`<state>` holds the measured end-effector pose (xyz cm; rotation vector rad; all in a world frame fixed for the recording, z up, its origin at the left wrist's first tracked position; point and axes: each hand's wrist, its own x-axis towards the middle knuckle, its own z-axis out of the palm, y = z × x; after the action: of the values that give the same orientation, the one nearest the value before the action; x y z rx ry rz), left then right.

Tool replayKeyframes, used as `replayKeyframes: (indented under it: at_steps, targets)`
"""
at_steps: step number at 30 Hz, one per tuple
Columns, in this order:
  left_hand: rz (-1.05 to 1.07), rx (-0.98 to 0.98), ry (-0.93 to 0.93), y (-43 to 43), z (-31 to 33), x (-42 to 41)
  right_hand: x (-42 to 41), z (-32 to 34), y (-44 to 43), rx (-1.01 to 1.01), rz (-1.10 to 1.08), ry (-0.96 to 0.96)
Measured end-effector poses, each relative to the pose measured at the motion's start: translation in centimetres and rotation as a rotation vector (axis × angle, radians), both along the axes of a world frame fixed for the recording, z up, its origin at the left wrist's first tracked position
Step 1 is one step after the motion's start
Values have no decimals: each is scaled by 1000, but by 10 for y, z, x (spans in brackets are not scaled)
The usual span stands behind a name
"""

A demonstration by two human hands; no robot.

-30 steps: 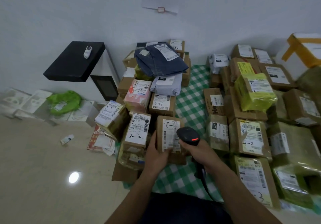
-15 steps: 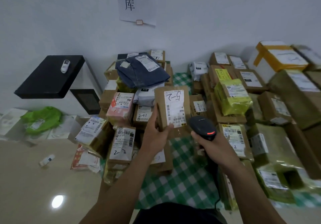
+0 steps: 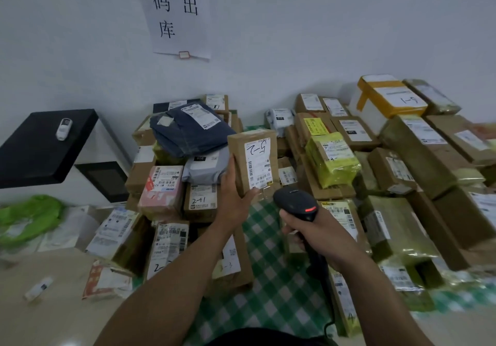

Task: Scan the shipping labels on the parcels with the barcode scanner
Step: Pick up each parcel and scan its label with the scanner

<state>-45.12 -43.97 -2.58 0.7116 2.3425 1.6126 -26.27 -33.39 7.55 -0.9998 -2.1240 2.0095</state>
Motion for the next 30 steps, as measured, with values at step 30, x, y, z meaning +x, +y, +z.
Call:
replayKeyframes:
  at_steps: [30]
  targets:
    - [-251, -46, -317, -36, 4, 102, 58, -35, 13, -38, -220, 2]
